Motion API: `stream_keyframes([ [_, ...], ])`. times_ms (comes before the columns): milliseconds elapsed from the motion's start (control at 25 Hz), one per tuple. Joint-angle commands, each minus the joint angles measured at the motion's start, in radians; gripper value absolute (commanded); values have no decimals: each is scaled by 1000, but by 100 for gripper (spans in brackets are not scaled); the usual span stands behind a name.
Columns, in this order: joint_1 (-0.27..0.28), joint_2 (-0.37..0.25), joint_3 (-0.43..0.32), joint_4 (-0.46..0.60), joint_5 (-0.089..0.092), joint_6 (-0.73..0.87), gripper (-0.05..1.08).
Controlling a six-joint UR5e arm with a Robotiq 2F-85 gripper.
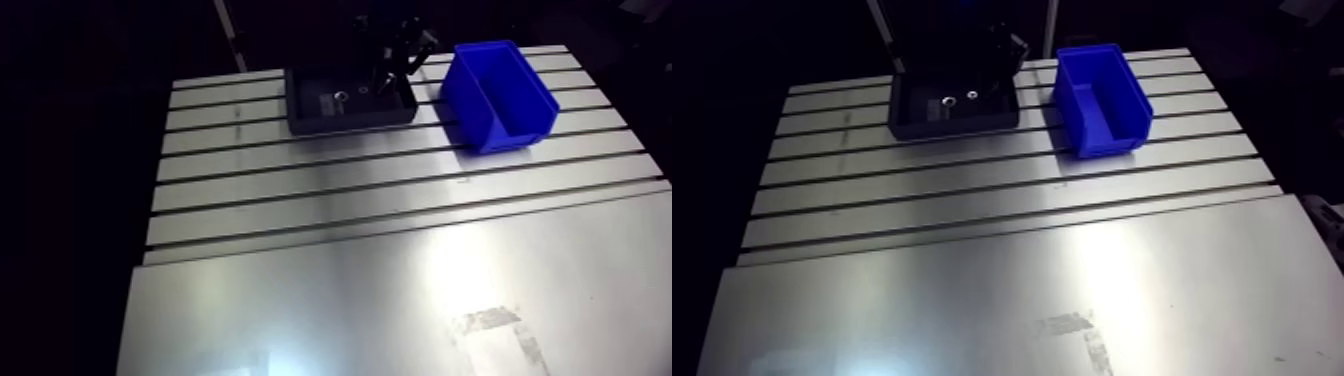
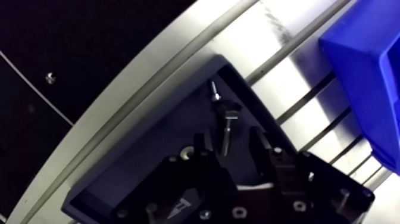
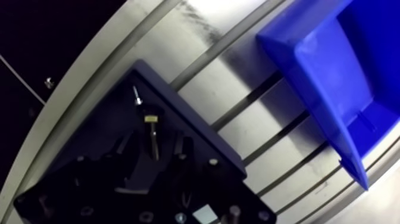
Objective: Pick up the M10 bolt from the tray and put it into the blue bin.
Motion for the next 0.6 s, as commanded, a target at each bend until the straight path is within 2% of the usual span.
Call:
stream_keyframes([
  [40,-1,0,2,-1,0,-2,61],
  [600,-1,8,2,-1,3,-3,69],
])
